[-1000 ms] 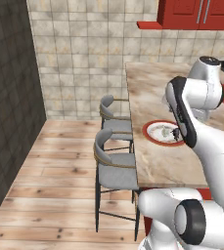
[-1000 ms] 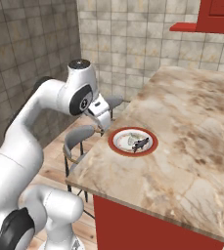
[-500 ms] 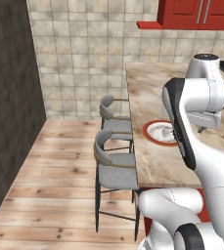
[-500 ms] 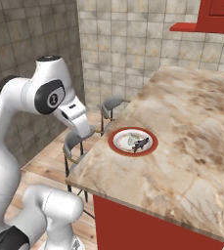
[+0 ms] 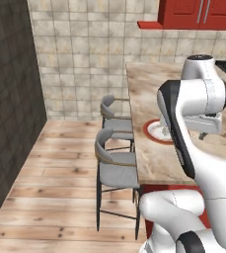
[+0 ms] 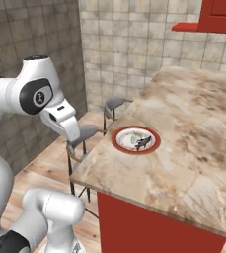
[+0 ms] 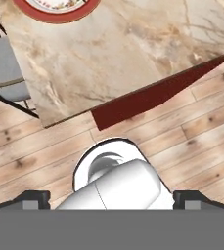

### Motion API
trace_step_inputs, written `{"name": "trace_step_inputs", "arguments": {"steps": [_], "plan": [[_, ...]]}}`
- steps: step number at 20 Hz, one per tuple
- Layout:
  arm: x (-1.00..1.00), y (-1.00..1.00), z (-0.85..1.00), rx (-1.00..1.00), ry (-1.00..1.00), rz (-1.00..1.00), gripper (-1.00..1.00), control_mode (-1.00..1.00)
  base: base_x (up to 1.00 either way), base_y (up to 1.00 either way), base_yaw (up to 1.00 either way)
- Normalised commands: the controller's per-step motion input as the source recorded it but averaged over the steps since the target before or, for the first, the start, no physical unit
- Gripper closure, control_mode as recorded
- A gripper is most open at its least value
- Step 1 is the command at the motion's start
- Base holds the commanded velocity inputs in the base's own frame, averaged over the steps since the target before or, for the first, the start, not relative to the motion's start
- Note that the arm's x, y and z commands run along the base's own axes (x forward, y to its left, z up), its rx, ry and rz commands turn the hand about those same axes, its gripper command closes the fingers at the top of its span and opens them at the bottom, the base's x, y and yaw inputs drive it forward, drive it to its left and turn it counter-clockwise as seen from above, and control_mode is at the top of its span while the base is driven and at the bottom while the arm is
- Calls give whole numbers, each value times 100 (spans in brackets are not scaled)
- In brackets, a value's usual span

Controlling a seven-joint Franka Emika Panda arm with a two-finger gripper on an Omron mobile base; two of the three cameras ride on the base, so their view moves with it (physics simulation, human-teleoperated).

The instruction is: Take the cheese, fish, and garlic from the fridge and place them on the plate on the dining counter to create an appetizer plate.

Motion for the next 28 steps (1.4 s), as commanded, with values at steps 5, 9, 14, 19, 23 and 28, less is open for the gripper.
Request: {"name": "trace_step_inputs", "arguments": {"steps": [5,9,14,19,23,28], "plan": [[0,0,0,0,0,0,-100,100,-100,-4,-24],[0,0,0,0,0,0,-100,100,-100,-13,-34],[0,0,0,0,0,0,-100,100,-21,-7,-88],[0,0,0,0,0,0,-100,100,-1,0,-99],[0,0,0,0,0,0,-100,100,-7,0,-98],[0,0,0,0,0,0,-100,100,-14,0,-97]]}}
